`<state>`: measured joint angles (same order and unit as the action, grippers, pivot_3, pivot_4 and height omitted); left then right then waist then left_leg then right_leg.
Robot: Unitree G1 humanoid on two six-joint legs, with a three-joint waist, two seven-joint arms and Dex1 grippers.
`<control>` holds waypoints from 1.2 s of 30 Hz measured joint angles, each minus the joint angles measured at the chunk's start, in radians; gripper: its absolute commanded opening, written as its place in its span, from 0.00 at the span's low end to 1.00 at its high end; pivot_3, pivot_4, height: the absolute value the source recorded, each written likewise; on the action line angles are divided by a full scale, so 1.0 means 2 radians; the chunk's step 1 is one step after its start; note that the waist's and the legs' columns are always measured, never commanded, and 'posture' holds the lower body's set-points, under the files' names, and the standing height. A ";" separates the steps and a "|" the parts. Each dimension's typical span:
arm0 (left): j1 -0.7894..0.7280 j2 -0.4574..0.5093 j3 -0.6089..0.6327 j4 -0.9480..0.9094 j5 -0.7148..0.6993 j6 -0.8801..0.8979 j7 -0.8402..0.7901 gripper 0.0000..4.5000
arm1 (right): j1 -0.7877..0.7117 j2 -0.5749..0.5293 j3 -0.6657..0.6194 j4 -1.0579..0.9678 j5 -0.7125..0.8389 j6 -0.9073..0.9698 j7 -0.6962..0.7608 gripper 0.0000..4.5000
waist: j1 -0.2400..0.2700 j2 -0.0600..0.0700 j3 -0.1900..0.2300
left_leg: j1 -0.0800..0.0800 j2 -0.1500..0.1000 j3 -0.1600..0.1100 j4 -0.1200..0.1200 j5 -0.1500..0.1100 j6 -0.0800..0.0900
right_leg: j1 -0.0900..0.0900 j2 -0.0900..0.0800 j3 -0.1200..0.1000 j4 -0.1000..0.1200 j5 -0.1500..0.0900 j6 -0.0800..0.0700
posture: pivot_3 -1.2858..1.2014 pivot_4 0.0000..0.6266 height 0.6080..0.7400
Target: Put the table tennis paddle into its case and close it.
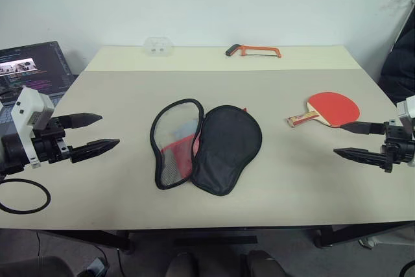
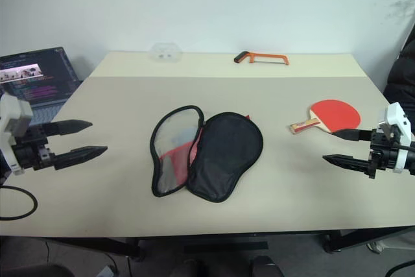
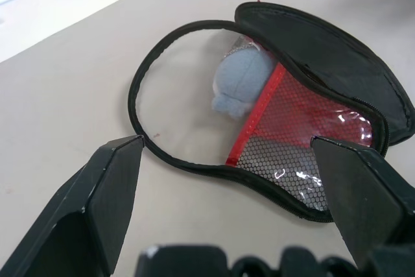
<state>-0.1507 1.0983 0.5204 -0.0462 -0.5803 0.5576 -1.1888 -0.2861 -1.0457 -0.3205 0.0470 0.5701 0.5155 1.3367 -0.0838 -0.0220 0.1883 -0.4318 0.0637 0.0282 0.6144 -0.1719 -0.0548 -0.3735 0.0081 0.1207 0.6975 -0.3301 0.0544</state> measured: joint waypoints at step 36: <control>-0.070 -0.269 -0.179 -0.015 0.080 0.155 0.324 1.00 | -0.013 0.014 0.016 -0.067 0.021 0.027 -0.031 0.99 | 0.010 0.000 -0.002 | 0.000 -0.001 -0.003 0.006 0.000 0.000 | 0.004 0.000 -0.001 0.000 0.001 0.002 | 0.52 0.24 1.00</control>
<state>-0.2902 0.5595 0.1626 -0.0766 -0.4211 0.8677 -0.5416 -0.3121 -1.0176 -0.2879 -0.0868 0.6125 0.5698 1.2749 -0.0641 -0.0220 0.1849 -0.4325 0.0622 0.0230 0.6269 -0.1721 -0.0546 -0.3654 0.0084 0.1188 0.6979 -0.3277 0.0587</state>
